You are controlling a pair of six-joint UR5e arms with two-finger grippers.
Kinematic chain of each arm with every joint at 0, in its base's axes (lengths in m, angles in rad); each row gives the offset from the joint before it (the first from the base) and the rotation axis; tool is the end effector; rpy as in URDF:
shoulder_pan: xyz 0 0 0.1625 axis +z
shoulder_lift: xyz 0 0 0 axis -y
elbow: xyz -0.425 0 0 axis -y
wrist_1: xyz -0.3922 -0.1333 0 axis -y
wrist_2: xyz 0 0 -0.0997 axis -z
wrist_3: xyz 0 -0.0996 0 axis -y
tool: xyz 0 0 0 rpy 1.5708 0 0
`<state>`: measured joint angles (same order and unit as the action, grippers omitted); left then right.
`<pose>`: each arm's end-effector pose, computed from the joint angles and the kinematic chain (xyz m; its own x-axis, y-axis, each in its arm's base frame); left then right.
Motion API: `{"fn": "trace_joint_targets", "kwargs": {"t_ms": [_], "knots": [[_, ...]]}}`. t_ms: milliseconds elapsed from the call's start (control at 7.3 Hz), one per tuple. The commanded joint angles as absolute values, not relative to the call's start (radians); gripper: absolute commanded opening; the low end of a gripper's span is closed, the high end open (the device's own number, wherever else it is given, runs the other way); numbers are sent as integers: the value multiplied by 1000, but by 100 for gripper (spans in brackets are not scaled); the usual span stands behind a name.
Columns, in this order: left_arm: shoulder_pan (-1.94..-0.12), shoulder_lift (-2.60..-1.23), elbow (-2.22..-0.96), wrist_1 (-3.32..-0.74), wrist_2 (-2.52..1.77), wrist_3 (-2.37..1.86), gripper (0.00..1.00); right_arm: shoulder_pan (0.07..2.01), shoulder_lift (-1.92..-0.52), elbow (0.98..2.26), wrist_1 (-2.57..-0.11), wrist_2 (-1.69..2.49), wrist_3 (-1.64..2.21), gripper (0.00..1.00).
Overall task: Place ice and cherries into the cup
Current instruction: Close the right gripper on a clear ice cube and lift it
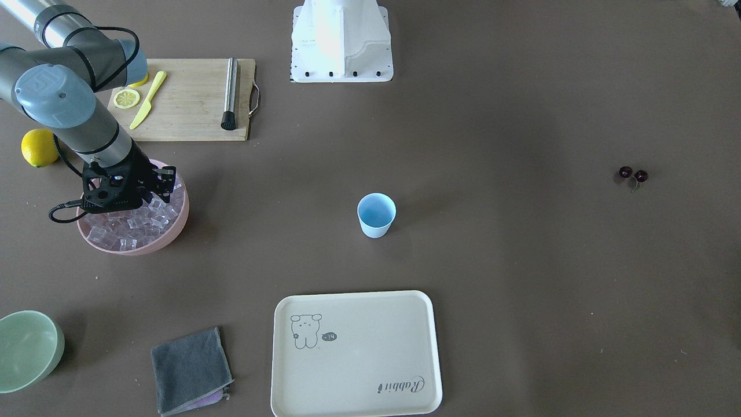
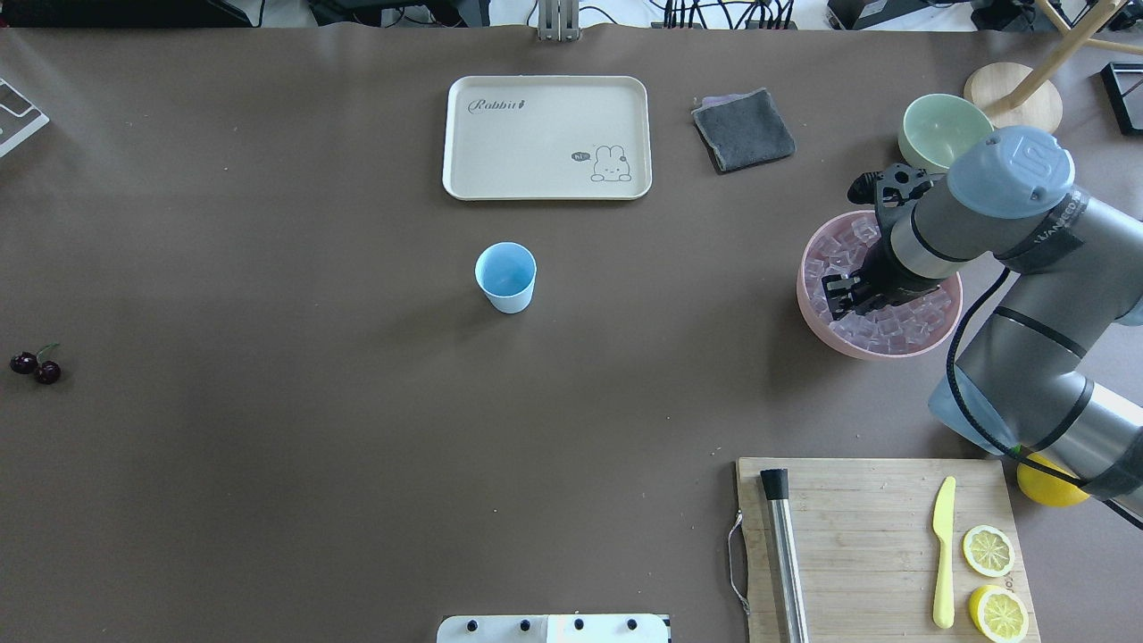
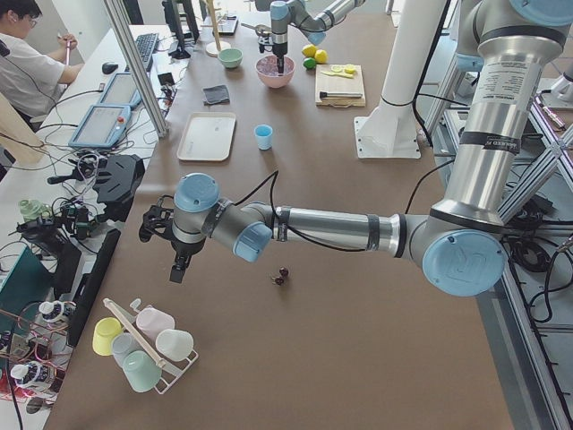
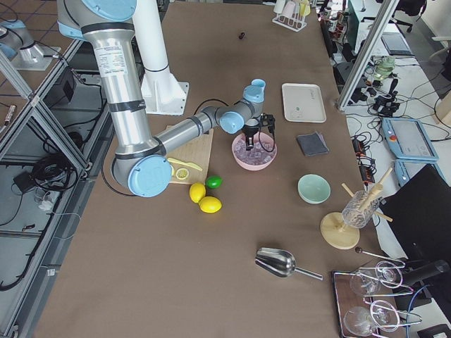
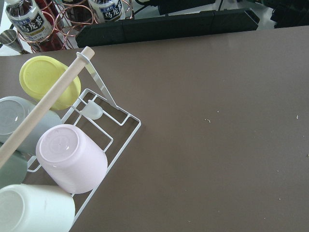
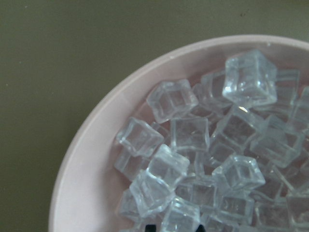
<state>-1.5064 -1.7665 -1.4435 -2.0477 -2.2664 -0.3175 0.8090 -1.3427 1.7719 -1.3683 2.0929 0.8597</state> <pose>-0.0308 -0.6021 0.5662 0.7246 0.0957 -0.6824 0.1802 0.9295 0.3217 -0.3427 -0.4804 0.4241 0.6987 -0.0871 0.7101 0.0424 0.9959 0.0805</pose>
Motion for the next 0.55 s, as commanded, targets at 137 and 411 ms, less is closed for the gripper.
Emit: {"fn": "trace_joint_targets", "kwargs": {"t_ms": [137,411], "knots": [[-1499,-1756,-1450,-2048,-2273,-316,99,918,-1339,1822,-1368,2083,861,0],[-1464,-1756,-1469,-2046,-2273,-319,99,936,-1315,1880,-1368,2047,873,0]]}}
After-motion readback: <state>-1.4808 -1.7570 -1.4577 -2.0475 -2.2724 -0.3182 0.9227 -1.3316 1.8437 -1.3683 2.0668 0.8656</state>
